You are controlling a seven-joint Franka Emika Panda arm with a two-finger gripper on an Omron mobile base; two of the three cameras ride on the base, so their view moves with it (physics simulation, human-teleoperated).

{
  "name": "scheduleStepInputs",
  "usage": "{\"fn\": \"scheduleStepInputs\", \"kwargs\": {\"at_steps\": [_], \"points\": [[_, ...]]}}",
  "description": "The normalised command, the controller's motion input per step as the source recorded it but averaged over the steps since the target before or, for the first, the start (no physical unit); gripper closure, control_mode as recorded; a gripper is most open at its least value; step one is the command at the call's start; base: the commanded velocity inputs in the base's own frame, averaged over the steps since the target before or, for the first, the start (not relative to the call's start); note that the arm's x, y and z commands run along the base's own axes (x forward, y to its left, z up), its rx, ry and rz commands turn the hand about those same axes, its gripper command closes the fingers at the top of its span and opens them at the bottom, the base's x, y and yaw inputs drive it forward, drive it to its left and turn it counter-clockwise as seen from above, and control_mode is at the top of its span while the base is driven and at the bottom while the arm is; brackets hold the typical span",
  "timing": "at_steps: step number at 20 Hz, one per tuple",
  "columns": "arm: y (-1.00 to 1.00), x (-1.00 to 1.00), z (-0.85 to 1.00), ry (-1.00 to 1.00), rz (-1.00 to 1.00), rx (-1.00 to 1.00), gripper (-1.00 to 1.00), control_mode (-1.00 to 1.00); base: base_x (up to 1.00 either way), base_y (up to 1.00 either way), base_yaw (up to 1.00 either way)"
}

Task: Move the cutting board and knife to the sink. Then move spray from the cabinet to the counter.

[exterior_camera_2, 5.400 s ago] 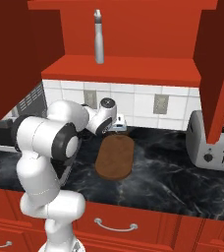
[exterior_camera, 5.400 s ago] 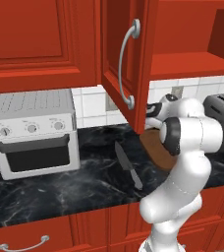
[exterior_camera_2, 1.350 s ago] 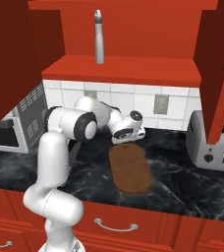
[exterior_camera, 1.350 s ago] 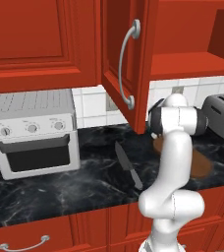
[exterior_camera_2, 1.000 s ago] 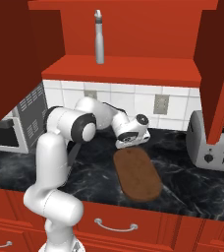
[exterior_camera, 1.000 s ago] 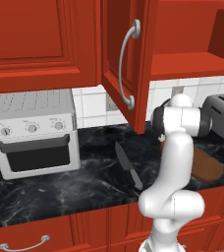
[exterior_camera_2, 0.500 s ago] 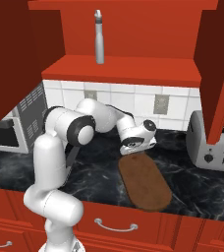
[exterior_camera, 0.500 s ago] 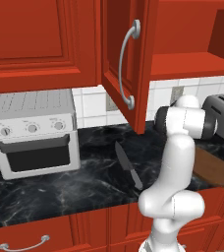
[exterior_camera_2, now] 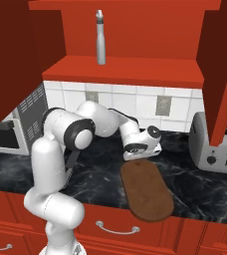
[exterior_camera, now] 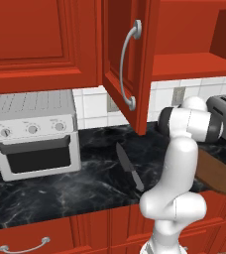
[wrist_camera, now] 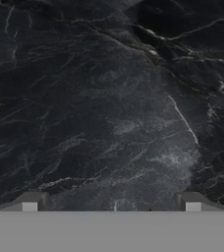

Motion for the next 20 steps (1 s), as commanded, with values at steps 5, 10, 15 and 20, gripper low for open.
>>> {"fn": "scheduleStepInputs", "kwargs": {"at_steps": [5,10,15,20], "points": [[-0.37,-0.23,-0.28,0.0,-0.13,0.0,-1.0,-1.0,0.0,0.0,0.0],[-0.4,0.0,-0.29,-0.01,0.08,0.0,-1.0,-1.0,0.0,0.0,0.0],[-0.42,-0.05,-0.31,0.0,0.11,0.0,-1.0,-1.0,0.0,0.0,0.0],[-0.27,-0.08,-0.22,0.0,0.06,0.0,-1.0,-1.0,0.0,0.0,0.0]]}}
